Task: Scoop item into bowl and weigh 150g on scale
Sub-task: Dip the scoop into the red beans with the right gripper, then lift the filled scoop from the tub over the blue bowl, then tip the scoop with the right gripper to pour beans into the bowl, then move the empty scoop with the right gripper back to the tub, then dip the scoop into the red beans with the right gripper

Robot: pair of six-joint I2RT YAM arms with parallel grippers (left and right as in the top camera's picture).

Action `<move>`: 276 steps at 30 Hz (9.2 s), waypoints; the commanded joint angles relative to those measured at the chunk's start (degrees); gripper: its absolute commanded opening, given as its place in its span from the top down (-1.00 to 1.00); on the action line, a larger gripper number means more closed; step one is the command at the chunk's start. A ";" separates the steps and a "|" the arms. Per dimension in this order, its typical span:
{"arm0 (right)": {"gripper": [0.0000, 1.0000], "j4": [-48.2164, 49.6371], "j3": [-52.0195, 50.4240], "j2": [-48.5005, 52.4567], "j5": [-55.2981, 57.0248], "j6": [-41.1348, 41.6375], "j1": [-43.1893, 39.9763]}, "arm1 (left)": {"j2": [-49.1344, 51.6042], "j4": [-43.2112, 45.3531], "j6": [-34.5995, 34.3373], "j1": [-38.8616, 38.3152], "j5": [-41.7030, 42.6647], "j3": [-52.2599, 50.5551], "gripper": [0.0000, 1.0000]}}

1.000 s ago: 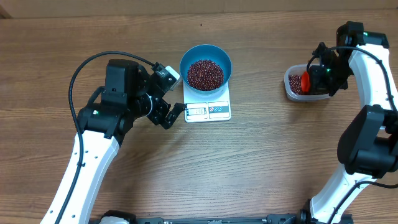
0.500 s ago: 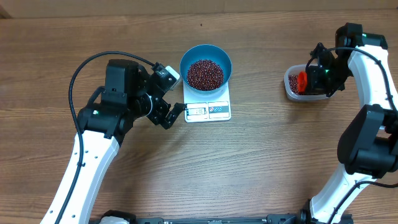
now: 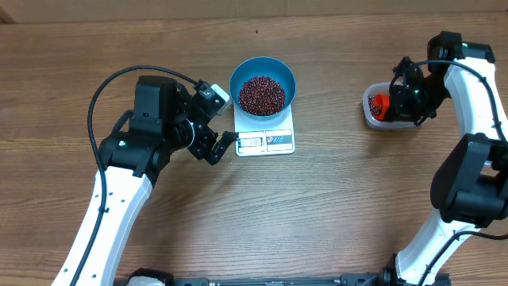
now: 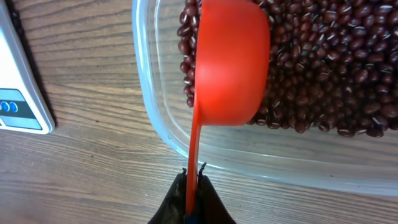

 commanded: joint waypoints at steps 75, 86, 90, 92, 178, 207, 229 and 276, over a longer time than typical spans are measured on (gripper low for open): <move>0.93 -7.91 11.50 -2.14 -32.09 -3.56 1.46 | 0.11 0.02 -0.37 0.57 0.15 0.20 -0.99; 0.93 -2.19 14.91 -2.14 -32.09 0.55 13.70 | 0.11 0.04 -0.37 0.57 0.15 0.17 -0.99; 0.93 1.05 14.91 -2.14 -32.02 1.25 17.38 | 0.11 0.02 -0.39 0.57 0.15 0.20 -0.99; 0.93 1.86 14.91 -2.14 -30.38 1.20 18.86 | 0.11 0.02 -0.37 0.57 0.15 0.20 -0.99; 0.93 12.15 14.91 -2.14 3.93 -3.56 34.86 | 0.11 0.02 -0.39 0.57 0.15 0.20 -0.99; 0.93 7.74 14.91 -6.91 -27.21 -1.64 18.80 | 0.11 0.02 -0.39 0.57 0.15 0.20 -0.99; 0.93 -6.62 14.82 -11.34 -21.29 -3.78 -8.13 | 0.11 0.02 -0.37 0.57 0.15 0.20 -0.99; 0.93 -2.47 4.87 -10.91 30.60 13.90 9.42 | 0.11 0.02 -0.37 0.57 0.15 0.17 -0.99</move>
